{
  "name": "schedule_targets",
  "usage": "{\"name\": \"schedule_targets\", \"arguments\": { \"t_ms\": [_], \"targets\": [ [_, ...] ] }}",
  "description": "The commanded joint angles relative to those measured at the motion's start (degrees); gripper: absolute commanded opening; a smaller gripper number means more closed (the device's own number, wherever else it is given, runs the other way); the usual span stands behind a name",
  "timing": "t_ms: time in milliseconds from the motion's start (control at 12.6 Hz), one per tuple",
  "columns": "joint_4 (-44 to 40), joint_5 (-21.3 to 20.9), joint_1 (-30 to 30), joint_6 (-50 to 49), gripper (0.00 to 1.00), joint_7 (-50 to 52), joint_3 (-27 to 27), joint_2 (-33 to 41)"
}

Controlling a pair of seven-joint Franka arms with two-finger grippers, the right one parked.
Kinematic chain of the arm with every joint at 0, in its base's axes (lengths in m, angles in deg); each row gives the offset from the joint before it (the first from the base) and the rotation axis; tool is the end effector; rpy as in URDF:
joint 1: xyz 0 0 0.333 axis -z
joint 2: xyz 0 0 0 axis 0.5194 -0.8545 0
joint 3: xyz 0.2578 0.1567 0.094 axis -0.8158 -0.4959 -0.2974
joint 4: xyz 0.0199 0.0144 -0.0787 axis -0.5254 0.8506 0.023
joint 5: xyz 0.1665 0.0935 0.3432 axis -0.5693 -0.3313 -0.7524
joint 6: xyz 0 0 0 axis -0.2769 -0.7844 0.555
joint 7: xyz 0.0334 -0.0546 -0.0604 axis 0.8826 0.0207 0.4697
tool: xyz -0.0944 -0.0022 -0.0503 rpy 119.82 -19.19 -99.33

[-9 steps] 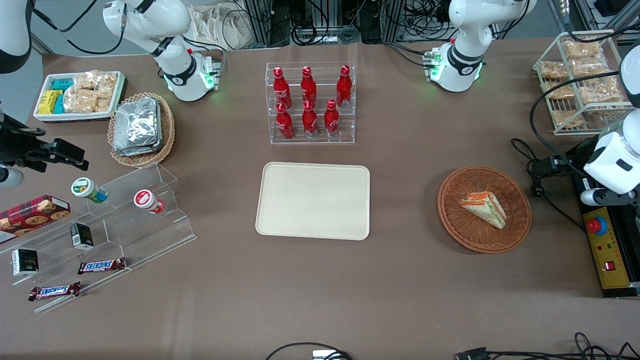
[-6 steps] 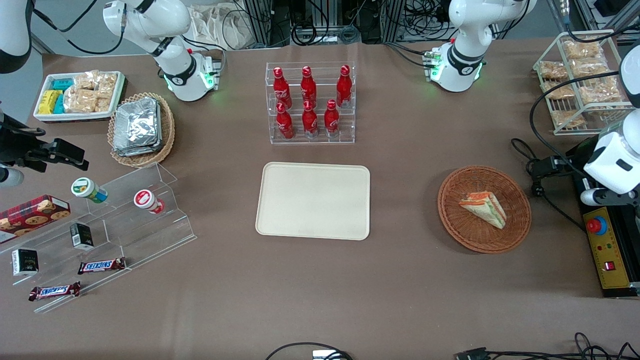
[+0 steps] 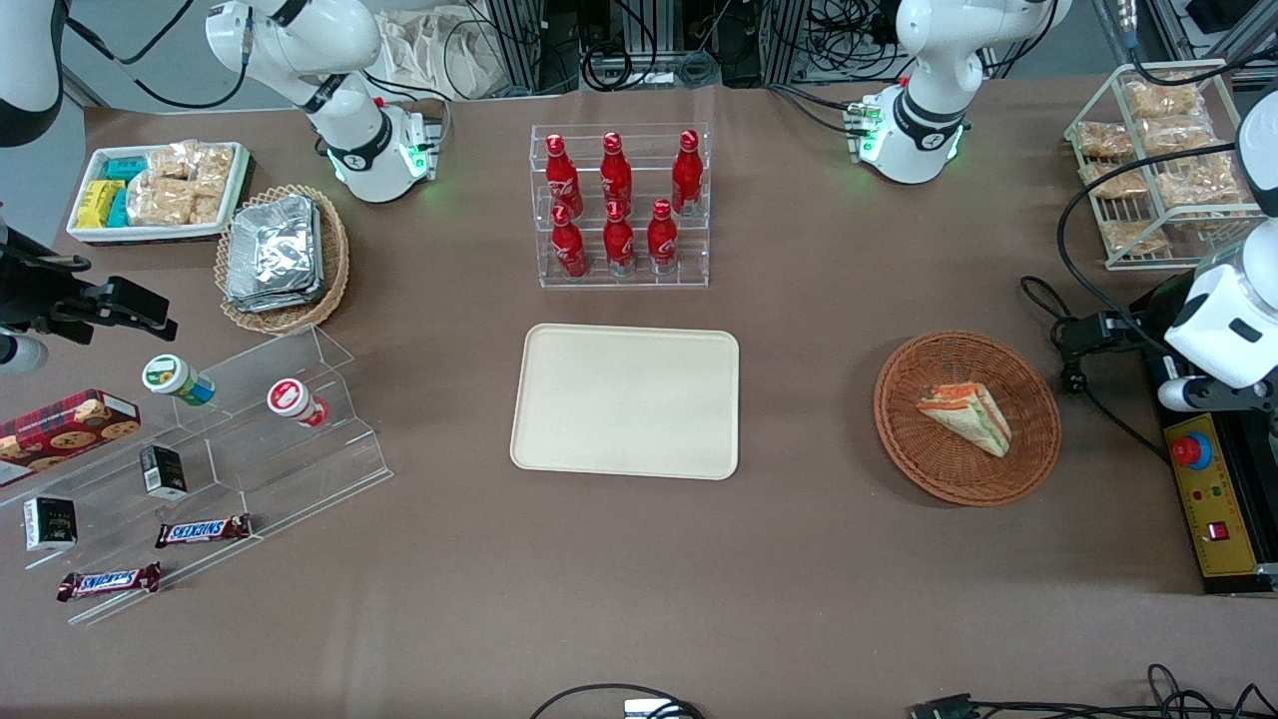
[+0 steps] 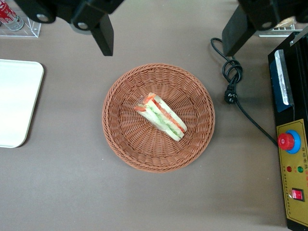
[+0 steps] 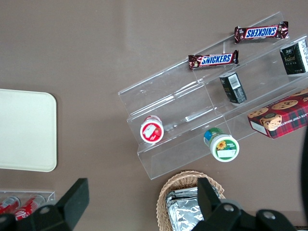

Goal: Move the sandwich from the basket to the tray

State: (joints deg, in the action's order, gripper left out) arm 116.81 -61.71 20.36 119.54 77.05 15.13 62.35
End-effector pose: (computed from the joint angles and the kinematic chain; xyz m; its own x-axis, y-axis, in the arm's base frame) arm 0.6023 -0.0134 0.5598 0.9939 0.0231 -0.1077 0.0227 -0.9997 -0.0051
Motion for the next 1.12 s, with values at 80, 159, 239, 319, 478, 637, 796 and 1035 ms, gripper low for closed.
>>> {"name": "schedule_targets", "arguments": {
  "t_ms": [80,159,239,319,478,637,796,1035],
  "targets": [
    [2.22,0.36,0.12,-1.8,1.0,12.23,0.14,0.07],
    [3.54,0.45,0.12,-1.19,1.0,16.65,0.23,-0.02],
    [5.3,0.54,0.21,-0.23,1.0,18.95,0.23,0.07],
    [7.49,0.63,0.12,1.7,1.0,19.58,0.23,0.76],
    [11.62,0.98,-0.14,6.79,1.0,21.33,0.23,1.3],
    [16.36,0.98,-0.14,11.0,1.0,27.82,0.23,0.77],
    [22.95,0.98,0.03,19.52,1.0,34.85,0.23,0.77],
    [28.06,0.81,0.21,24.65,1.0,47.58,0.31,-1.42]
  ]
}}
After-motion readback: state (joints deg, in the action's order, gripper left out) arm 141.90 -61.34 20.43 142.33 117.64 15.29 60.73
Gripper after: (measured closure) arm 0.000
